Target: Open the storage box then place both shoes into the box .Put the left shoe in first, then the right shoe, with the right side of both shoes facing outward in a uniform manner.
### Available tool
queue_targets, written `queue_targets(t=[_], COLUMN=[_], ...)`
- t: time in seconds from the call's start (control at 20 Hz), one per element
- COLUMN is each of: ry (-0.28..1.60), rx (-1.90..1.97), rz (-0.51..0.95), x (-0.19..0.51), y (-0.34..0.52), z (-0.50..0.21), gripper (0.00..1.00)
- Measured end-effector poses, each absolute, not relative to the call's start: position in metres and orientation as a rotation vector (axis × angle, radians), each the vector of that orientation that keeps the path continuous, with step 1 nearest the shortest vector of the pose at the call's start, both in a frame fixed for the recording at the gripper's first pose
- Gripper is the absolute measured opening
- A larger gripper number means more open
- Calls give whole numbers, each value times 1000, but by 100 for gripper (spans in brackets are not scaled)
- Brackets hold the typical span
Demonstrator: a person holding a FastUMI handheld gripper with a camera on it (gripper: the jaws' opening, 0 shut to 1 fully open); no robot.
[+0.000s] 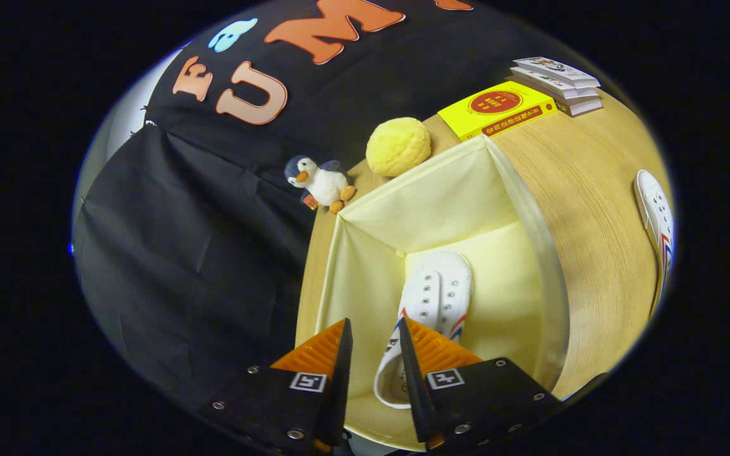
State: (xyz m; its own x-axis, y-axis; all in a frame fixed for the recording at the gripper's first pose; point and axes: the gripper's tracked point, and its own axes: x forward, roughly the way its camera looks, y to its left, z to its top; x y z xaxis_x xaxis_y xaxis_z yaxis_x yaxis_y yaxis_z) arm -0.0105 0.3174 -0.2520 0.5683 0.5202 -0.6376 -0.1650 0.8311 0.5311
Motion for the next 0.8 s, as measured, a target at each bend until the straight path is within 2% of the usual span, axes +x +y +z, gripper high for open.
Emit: queue_targets(t=[0.05, 0.1, 0.2, 0.55, 0.8], ry=[865, 849, 824, 746, 717], rx=[430, 407, 371, 426, 410], rz=[422, 422, 419, 380, 290], x=[-10, -9, -10, -3, 6], y=[313, 306, 291, 230, 154], z=[-244, -238, -229, -188, -179], gripper=[53, 75, 97, 98, 98])
